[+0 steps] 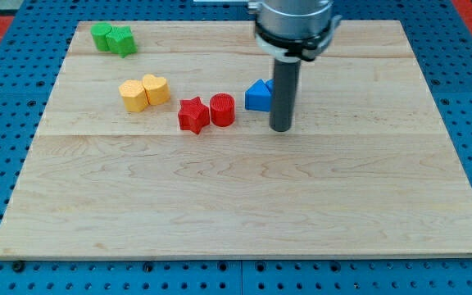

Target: Push the blue cube to the center of the board

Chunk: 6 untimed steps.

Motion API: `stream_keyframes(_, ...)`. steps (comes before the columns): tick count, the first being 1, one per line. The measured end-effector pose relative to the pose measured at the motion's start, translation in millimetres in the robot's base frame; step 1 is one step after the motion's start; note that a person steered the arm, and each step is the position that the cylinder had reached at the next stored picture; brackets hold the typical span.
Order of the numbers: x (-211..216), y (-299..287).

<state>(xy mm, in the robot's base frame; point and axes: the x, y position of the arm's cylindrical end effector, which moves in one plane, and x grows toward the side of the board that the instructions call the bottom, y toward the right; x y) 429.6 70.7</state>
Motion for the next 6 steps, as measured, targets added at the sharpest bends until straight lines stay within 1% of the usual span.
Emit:
stream_keyframes(1, 0.0, 32.3)
stream_keyframes(2, 2.2, 87.8)
stream_keyframes(3, -8.2, 98.2)
stream_keyframes(4, -29.1, 82.6)
stream_keyframes(5, -96.7, 59.6)
stream_keyframes(6, -80.7, -4.6)
